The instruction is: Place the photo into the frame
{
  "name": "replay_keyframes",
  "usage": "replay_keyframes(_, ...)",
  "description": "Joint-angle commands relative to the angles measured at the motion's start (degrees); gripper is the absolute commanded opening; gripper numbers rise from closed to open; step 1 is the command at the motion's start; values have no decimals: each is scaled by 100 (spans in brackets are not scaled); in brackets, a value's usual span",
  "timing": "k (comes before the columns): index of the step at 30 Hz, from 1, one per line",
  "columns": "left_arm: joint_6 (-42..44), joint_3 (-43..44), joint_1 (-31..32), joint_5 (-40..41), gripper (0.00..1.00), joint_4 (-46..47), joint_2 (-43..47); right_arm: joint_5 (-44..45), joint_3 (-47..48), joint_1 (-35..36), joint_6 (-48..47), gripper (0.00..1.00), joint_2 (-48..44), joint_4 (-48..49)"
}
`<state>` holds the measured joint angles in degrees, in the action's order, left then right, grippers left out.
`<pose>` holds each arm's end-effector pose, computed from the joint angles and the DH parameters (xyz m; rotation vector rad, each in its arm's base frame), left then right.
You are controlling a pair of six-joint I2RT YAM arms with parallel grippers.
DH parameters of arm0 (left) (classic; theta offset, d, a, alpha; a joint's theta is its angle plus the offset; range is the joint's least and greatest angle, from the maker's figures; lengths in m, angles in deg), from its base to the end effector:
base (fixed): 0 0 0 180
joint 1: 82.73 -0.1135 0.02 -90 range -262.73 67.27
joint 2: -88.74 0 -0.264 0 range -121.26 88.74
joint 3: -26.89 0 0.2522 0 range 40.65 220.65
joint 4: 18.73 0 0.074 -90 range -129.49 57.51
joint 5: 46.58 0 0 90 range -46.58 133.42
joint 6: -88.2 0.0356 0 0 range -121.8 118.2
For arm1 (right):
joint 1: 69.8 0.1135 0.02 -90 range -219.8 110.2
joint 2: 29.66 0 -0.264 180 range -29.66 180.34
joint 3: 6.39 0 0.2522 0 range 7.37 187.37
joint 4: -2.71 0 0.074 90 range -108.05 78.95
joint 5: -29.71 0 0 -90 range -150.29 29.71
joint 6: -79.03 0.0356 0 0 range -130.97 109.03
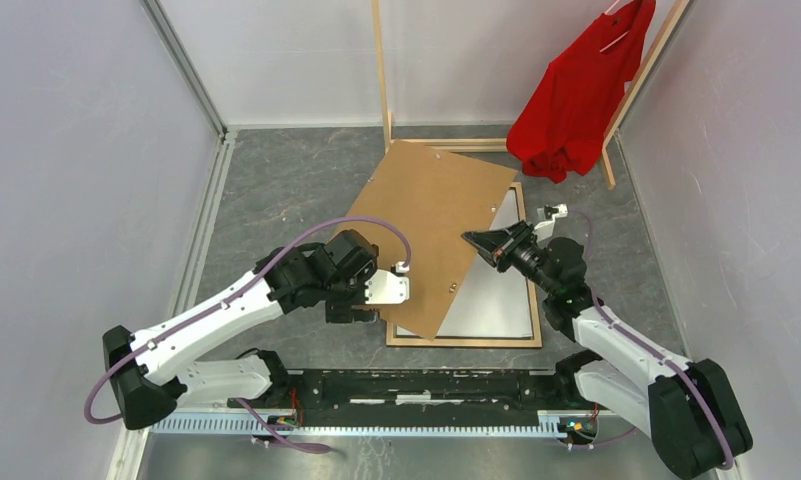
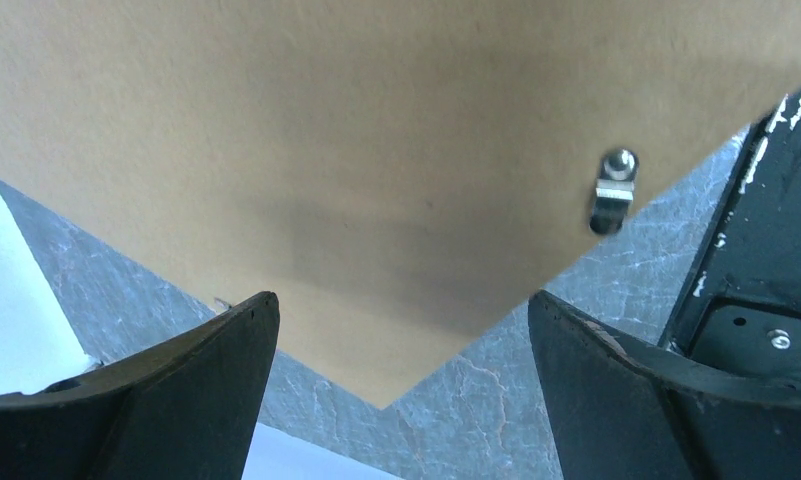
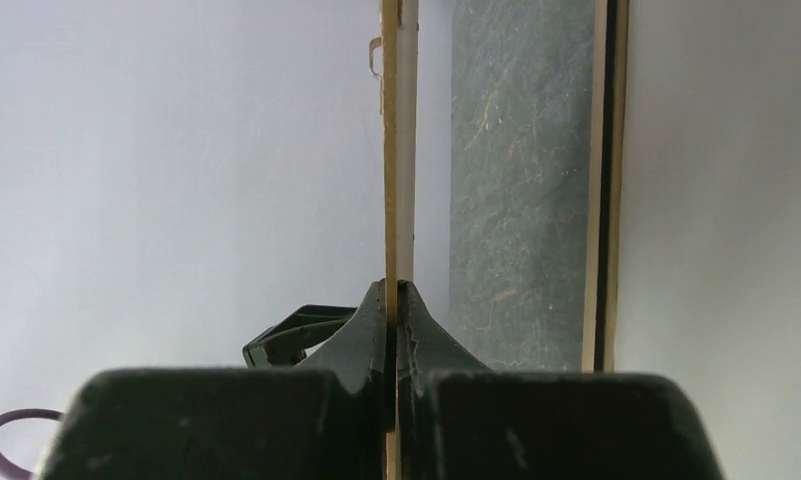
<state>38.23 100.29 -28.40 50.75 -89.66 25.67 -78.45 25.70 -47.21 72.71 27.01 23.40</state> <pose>0.1216 -0.1616 0.2989 1.8890 1.8104 0.0808 0.1913 0.0916 0.2219 0.7227 1.7841 1.6056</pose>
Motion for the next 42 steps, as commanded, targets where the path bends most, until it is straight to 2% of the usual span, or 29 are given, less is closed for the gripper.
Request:
replay_keyframes(1, 250, 65, -27, -268, 100, -347, 173, -481, -50, -331, 163, 0, -246, 536)
replay_keyframes(5, 334, 6, -46, -191, 100, -398, 337, -1076, -11, -808, 84, 0, -291, 470)
replay_keyframes(9, 552, 181, -396, -508, 100, -435, 521, -2088, 247, -1365, -556, 0, -301, -219)
replay_keyframes(15, 1541, 676, -2349, -1656, 100, -532, 185, -3343, 567, -1869, -1705, 0, -289, -1276)
replay_keyframes(19, 1722, 556, -3220, -1964, 100, -164, -379, -4030, 1019, -2218, -2561, 0, -251, -2144)
replay_keyframes(22, 1405, 255, -3279, -1912, 100, 419, -844, -4307, 1399, -2573, -3281, 0, -189, -3011)
replay_keyframes(29, 845, -527, -3130, -2345, 100, 1907, -1170, -4409, 1593, -2833, -3787, 0, 177, -3375)
replay_keyframes(34, 884, -606, -2767, -2144, 100, 2237, -1501, -4443, 1669, -2996, -4347, 0, 647, -3724)
replay_keyframes(42, 692, -591, -2426, -2165, 100, 2699, -2099, -3790, 2636, -3053, -6114, 0, 1722, -5479)
